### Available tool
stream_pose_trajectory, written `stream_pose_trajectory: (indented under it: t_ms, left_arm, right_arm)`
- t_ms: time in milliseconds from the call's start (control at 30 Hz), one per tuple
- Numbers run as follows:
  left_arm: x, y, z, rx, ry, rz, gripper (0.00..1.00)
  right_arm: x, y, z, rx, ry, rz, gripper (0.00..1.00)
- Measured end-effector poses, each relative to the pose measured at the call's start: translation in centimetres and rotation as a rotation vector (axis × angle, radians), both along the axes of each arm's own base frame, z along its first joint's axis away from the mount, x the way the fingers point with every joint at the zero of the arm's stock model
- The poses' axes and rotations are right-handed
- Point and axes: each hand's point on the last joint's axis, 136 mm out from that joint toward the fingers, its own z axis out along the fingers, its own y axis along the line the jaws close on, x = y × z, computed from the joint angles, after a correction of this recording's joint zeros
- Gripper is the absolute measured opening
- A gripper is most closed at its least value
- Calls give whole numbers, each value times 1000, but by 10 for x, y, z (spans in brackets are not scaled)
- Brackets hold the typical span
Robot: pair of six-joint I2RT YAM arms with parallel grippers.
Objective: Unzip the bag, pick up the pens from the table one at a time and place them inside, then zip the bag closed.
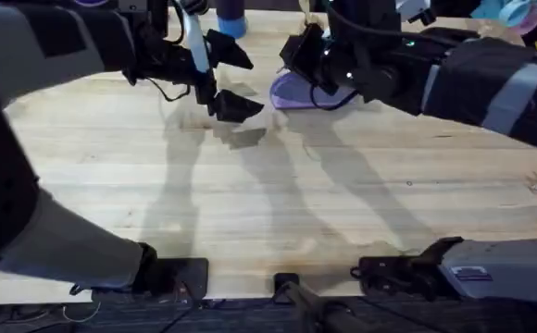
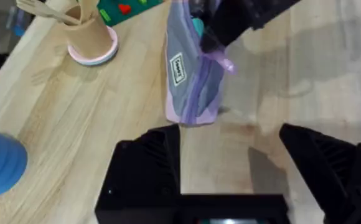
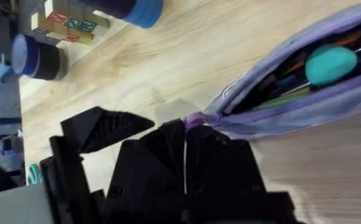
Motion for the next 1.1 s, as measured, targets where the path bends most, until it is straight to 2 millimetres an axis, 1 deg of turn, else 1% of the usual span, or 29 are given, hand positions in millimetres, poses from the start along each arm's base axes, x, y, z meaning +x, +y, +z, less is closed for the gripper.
stream_pose_trajectory:
  t_ms: [100, 233, 400, 500, 667, 833, 933, 967, 1000, 1067, 1100]
  left_arm:
    - [6, -5, -8, -12, -17, -15, 993]
    - [14, -20, -14, -36, -43, -37, 993]
    - [24, -40, -14, -73, -59, -43, 993]
    - [29, -51, -10, -93, -70, -37, 993]
    - [32, -65, -7, -96, -57, -14, 997]
    - [30, -75, -14, -77, -23, 0, 940]
    - [30, -78, -21, -74, -2, 5, 869]
    - [31, -78, -24, -73, 10, 10, 831]
    - [31, -78, -26, -72, 16, 13, 772]
    - [33, -77, -30, -68, 23, 22, 579]
    - [34, -77, -30, -69, 20, 25, 463]
  right_arm:
    - [0, 0, 0, 0, 0, 0, 30]
    - [0, 0, 0, 0, 0, 0, 30]
    - [0, 0, 0, 0, 0, 0, 31]
    - [0, 0, 0, 0, 0, 0, 31]
    - [0, 0, 0, 0, 0, 0, 31]
    - [0, 0, 0, 0, 0, 0, 31]
    - [0, 0, 0, 0, 0, 0, 31]
    - [0, 0, 0, 0, 0, 0, 31]
    - [0, 0, 0, 0, 0, 0, 31]
    - [0, 0, 0, 0, 0, 0, 31]
    - [0, 0, 0, 0, 0, 0, 31]
